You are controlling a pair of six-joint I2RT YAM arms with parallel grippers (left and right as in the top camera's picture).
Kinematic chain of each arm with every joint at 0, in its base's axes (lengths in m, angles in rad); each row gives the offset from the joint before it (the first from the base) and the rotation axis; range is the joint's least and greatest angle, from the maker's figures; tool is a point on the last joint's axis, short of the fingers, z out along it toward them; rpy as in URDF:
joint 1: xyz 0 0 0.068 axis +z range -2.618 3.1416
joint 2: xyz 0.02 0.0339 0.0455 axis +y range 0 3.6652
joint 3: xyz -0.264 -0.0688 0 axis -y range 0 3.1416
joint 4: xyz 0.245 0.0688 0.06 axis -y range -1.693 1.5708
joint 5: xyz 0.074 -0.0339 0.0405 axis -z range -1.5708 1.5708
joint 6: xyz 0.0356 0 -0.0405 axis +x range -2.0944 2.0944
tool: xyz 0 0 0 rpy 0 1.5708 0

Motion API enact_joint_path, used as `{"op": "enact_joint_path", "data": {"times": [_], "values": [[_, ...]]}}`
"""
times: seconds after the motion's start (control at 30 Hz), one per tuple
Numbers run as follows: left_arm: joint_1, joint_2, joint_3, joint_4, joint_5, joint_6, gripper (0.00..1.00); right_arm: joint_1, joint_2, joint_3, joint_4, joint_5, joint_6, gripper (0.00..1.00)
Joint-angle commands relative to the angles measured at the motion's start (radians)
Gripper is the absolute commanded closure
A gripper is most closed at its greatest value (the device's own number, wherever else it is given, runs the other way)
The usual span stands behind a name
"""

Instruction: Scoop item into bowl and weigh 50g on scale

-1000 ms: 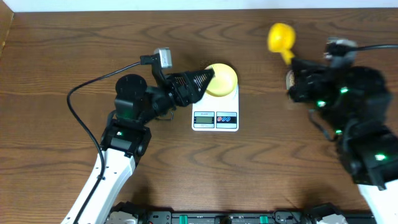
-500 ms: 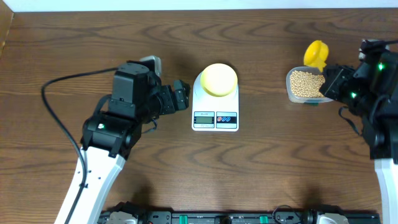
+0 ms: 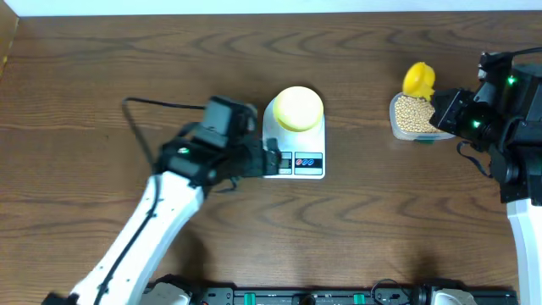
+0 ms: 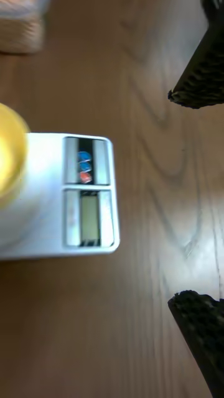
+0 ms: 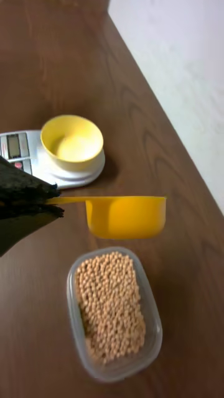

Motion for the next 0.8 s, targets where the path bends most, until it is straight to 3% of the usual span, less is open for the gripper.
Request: {"op": "enact_joint_path", "data": {"times": [0.0, 0.1, 0.33, 0.43, 0.57, 0.77], "values": [[-0.150, 0.091, -0.005, -0.019, -0.239, -0.097, 0.04, -0.005, -0.006, 0.024, -0.013, 0.075, -0.014, 0.99], [-0.215, 0.140, -0.005, -0.020, -0.357, -0.198, 0.04, -0.006, -0.006, 0.024, -0.015, 0.082, -0.014, 0.99], [-0.249, 0.274, -0.006, 0.068, -0.413, -0.330, 0.04, -0.006, -0.006, 0.024, -0.020, 0.082, -0.014, 0.99], [-0.249, 0.332, -0.006, 0.123, -0.401, -0.322, 0.04, -0.006, -0.006, 0.024, -0.020, 0.082, -0.027, 0.99], [-0.248, 0.377, -0.006, 0.196, -0.257, -0.185, 0.04, -0.006, -0.006, 0.024, -0.019, 0.082, -0.032, 0.99], [-0.224, 0.389, -0.020, 0.250, -0.241, -0.137, 0.04, -0.006, -0.006, 0.024, -0.020, 0.082, -0.033, 0.99]]}}
